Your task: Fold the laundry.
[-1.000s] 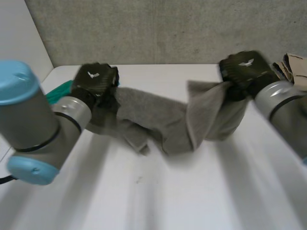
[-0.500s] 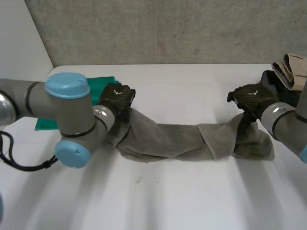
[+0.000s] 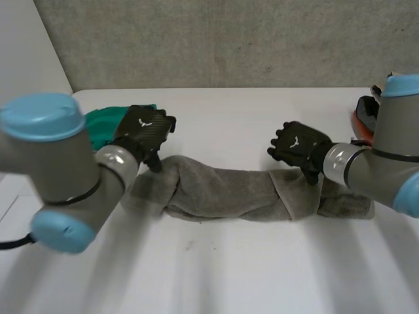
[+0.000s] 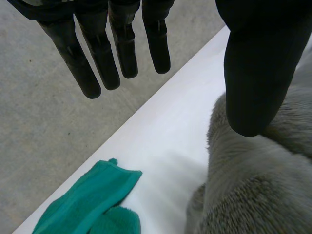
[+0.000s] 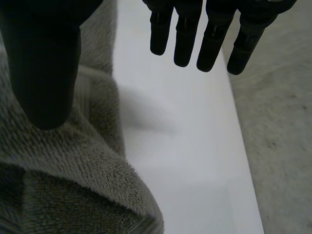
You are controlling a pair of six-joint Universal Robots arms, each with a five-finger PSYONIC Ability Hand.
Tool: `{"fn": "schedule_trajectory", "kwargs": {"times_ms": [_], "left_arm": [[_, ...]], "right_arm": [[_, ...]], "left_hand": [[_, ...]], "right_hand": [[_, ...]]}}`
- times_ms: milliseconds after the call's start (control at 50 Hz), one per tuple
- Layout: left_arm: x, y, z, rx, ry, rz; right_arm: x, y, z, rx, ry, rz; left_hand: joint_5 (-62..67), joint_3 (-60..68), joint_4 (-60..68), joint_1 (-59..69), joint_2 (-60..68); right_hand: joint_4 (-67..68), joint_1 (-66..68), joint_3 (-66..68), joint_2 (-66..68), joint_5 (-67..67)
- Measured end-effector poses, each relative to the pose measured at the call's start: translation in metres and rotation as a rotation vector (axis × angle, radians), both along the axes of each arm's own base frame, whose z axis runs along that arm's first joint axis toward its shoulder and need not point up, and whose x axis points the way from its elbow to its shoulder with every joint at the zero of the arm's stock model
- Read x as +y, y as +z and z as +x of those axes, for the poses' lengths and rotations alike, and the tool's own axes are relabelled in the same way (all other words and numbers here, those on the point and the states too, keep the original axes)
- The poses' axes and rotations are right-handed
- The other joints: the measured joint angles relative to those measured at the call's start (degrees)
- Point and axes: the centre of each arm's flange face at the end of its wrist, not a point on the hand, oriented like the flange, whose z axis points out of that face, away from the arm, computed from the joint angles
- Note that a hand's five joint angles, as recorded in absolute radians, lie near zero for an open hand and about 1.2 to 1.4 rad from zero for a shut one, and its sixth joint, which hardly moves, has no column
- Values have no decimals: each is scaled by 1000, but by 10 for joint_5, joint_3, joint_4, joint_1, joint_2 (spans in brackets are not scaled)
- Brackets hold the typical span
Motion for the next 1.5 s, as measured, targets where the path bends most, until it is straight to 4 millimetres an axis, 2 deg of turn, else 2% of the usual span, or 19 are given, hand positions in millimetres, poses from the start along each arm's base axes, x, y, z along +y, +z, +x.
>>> {"fn": "schedule_trajectory", "kwargs": {"times_ms": [100,200,280,360,420,460,520,720,900,1060,1120,1160,1200,1280,1380,1420,1440,1460,1500], "left_arm": [[43,12,23,-1,-4,15],[76,6,39,-16,-12,42],[94,-4,45,-28,-23,63],[105,-17,46,-43,-42,86],[109,-30,43,-59,-57,112],[108,-38,40,-70,-64,129],[102,-50,35,-84,-67,149],[69,-71,18,-92,-58,139],[39,-90,1,-102,-55,111],[14,-103,-10,-172,-68,53],[7,-104,-12,-192,-69,30],[3,-103,-13,-198,-66,18],[1,-99,-12,-198,-60,6],[2,-59,-7,-155,-26,-52],[25,23,7,-26,6,-118],[35,47,14,7,11,-121],[35,47,14,7,11,-121],[47,70,22,32,15,-113],[57,86,29,36,16,-84]], "right_arm": [[-9,-26,6,56,65,1],[-10,-40,10,47,111,31],[-10,-44,11,33,128,49],[-9,-46,11,27,130,62],[-9,-48,10,27,125,72],[-9,-49,9,27,121,77],[-9,-49,8,26,112,82],[-11,-35,-3,-44,22,123],[-12,-8,-32,-315,-208,262],[-4,-5,-46,-426,-288,289],[-4,-6,-49,-423,-308,282],[-5,-6,-52,-416,-327,272],[-7,-5,-55,-407,-350,255],[-10,14,-62,-391,-407,171],[-3,65,-70,-373,-434,2],[3,86,-74,-361,-438,-60],[3,86,-74,-361,-438,-60],[12,106,-79,-341,-446,-111],[21,120,-84,-313,-454,-143]], "left_hand": [[-6,-6,-7,-3,-5],[-6,-6,-7,-3,-5],[-5,-6,-6,-3,-5],[1,-4,-1,-1,-3],[21,6,18,2,8],[29,13,26,5,14],[32,15,28,6,16],[36,18,32,6,20],[79,67,79,71,71],[253,246,257,254,253],[376,373,388,363,379],[381,389,405,363,396],[381,391,408,363,398],[381,391,410,363,399],[381,391,410,363,400],[381,391,410,363,400],[381,391,410,363,400],[381,391,410,363,400],[381,391,410,363,400]], "right_hand": [[0,0,0,0,0],[35,28,21,10,57],[82,73,66,66,105],[180,178,171,169,198],[303,295,292,300,317],[422,399,411,417,437],[464,401,450,443,460],[467,401,451,443,460],[468,401,451,443,460],[469,401,453,443,460],[469,401,453,443,460],[469,401,453,443,460],[469,401,453,445,460],[469,401,453,445,460],[469,401,453,445,460],[470,401,453,445,460],[470,401,453,445,460],[469,401,453,445,460],[470,401,453,445,460]]}}
